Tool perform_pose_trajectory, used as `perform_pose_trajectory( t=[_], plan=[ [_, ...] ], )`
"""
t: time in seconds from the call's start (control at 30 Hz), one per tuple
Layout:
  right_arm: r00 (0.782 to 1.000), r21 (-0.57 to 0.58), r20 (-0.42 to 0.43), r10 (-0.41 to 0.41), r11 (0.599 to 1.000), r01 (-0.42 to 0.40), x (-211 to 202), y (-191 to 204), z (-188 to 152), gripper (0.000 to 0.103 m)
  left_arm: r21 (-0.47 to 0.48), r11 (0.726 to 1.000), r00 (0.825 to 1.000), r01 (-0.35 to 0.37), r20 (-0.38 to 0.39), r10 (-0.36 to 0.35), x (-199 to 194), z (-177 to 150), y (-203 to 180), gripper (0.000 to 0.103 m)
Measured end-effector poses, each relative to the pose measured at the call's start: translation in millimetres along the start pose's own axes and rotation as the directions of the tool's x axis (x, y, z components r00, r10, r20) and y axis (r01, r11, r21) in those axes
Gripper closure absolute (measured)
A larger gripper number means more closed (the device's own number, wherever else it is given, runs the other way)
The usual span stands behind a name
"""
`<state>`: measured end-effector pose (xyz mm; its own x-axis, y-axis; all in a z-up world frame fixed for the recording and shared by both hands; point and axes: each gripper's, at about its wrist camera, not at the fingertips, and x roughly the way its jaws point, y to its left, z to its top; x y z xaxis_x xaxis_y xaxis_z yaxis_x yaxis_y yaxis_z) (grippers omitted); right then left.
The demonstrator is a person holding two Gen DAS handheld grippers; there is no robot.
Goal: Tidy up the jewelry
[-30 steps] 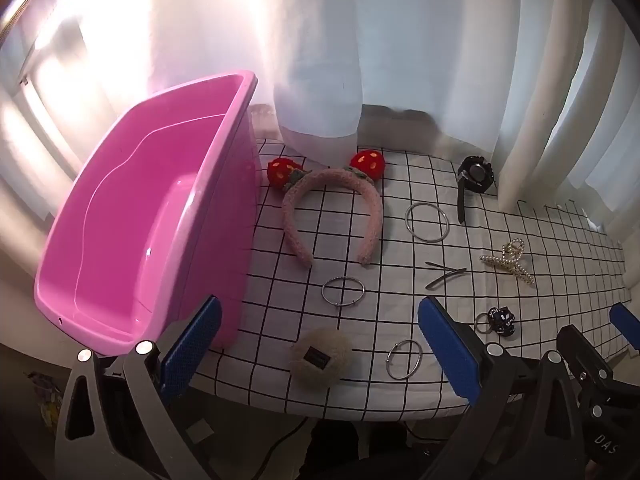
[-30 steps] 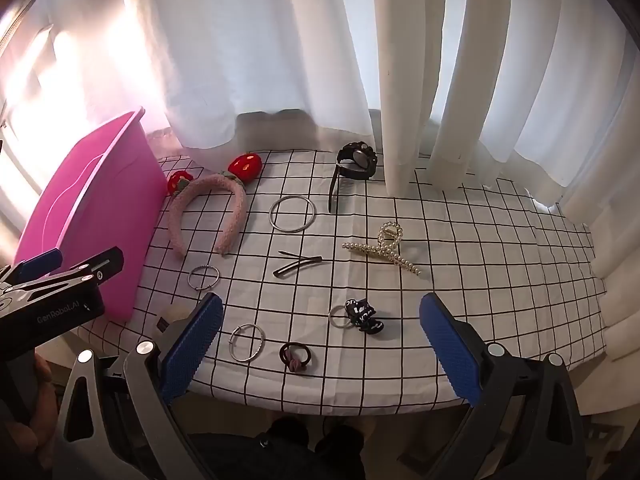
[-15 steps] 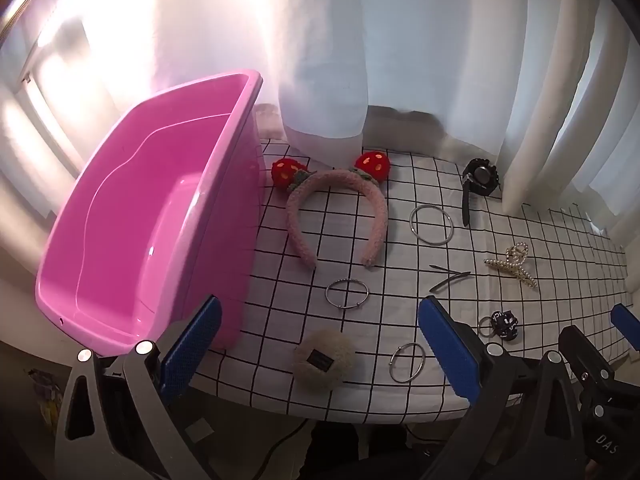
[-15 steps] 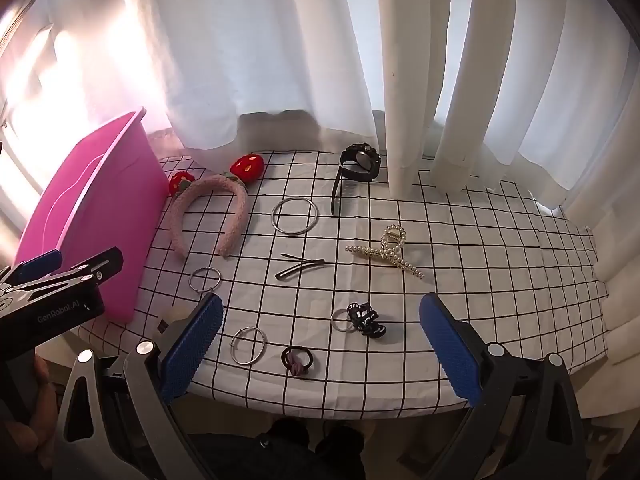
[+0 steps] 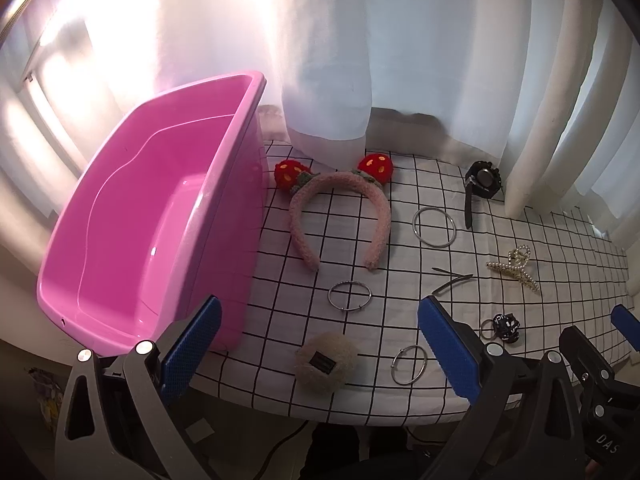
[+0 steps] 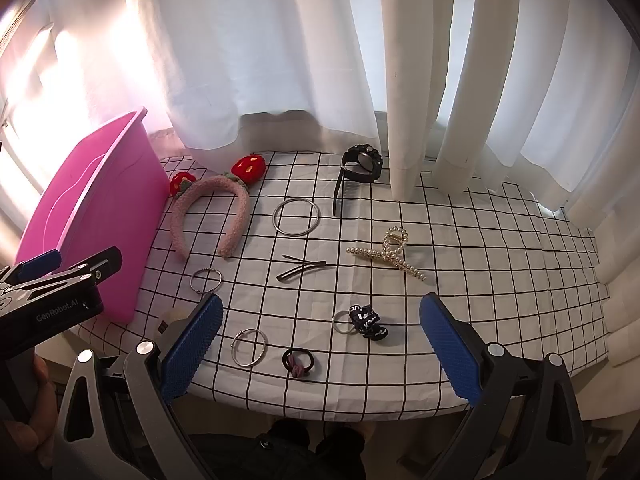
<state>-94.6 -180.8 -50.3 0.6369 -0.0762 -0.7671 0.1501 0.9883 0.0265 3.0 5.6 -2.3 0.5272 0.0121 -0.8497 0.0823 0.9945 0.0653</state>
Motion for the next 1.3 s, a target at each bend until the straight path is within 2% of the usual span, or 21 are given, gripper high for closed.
perform_pose_trajectory(
  t=[1.3],
  plan=[
    [1.000,0.011,0.006,0.017,1.000,-0.017,1.9,-4.9,0.3,0.009,-0.007,1.000,1.000,0.004,-0.021,-0.004,3.6,0.5,-3.1,0.006]
  ],
)
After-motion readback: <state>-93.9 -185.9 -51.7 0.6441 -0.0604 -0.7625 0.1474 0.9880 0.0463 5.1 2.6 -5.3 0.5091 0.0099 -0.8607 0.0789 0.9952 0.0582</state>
